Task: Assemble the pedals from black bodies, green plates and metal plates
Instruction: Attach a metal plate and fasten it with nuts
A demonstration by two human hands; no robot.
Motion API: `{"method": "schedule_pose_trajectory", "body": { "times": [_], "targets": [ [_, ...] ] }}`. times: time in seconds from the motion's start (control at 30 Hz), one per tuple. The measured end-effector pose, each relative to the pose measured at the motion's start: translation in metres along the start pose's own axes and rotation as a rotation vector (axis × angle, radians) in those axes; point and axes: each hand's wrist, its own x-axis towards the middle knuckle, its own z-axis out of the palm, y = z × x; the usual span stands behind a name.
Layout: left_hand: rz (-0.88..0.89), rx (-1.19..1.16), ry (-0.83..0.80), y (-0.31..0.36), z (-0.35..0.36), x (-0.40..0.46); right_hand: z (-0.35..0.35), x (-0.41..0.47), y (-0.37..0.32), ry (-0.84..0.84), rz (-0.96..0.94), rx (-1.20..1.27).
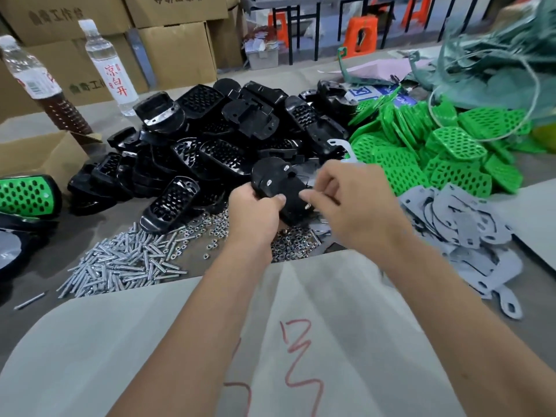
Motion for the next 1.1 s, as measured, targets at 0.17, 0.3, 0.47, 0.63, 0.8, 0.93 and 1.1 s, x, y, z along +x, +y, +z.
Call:
{"method": "schedule_pose_trajectory", "body": {
  "times": [0.17, 0.3, 0.47, 0.63, 0.8, 0.93, 1.1],
  "targets": [
    [-0.072, -0.022, -0.115, -0.007, 0.022, -0.003, -0.067, -0.006, 0.024, -0.385, 0.381, -0.414],
    [-0.124, -0.042, -0.189, -0.012, 0.048, -0.012, -0.086, -0.022, 0.031, -0.59, 0.442, -0.607],
    [-0.174, 0.069, -0.242, -0.013, 0.066, -0.02, -0.074, -0.032, 0.024, -0.464, 0.354, -0.61],
    [-0.177, -0.001, -0.246, -0.012, 0.059, -0.019, -0.069, -0.04, 0.022, -0.365, 0.336, -0.549],
    [-0.184, -0.05, -0.218, -0.008, 0.045, -0.014, -0.065, -0.041, 0.007, -0.415, 0.278, -0.617],
    [-0.17, -0.057, -0.185, -0.009, 0.034, -0.011, -0.07, -0.032, 0.008, -0.445, 0.281, -0.587],
    [-0.091, -0.035, -0.139, -0.007, 0.007, -0.007, -0.089, -0.017, 0.011, -0.363, 0.296, -0.64]
  ]
}}
